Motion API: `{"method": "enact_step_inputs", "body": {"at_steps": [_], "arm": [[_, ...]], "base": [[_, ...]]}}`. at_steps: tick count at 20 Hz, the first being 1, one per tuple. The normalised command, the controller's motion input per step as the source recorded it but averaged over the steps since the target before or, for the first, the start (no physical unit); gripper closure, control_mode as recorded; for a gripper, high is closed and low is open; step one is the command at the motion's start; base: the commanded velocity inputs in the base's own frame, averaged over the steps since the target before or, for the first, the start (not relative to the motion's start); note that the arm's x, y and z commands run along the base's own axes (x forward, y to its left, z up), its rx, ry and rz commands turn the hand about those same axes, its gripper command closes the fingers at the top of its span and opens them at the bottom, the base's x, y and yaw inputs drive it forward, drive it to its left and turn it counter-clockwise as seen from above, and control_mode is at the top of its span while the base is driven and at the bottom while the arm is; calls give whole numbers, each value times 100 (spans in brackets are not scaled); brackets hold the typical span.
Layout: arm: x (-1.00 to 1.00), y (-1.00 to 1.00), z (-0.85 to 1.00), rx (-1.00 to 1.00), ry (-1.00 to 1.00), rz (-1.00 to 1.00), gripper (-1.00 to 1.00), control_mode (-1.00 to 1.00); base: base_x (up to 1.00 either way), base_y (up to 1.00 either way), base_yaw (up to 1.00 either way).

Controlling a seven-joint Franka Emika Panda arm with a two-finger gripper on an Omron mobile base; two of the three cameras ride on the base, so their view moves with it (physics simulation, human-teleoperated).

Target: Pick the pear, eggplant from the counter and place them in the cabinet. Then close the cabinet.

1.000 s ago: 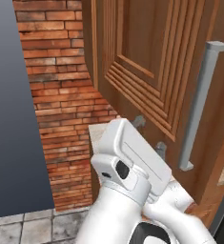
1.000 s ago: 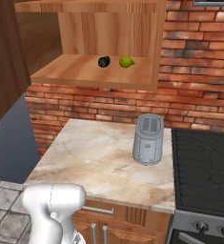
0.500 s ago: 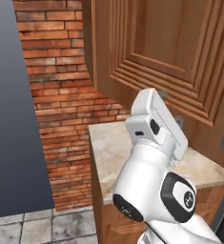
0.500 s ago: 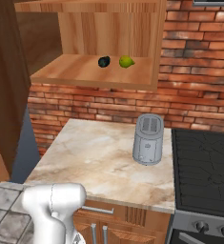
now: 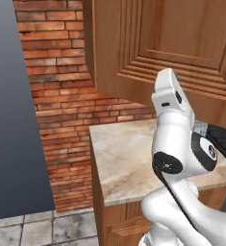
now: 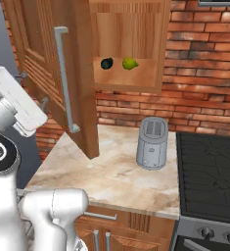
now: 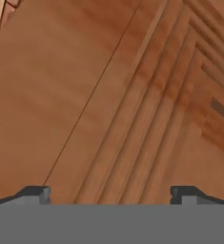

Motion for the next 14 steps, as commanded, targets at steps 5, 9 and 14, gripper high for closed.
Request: {"method": "enact_step_inputs", "body": {"at_steps": [5, 9, 14], "arm": [[88, -61, 0, 0, 0, 23, -100, -100], [72, -51, 0, 0, 0, 29, -100, -100], [69, -51, 15, 0, 0, 32, -100, -100]], "base": [[0, 0, 0], [0, 0, 0], [0, 0, 0]]}}
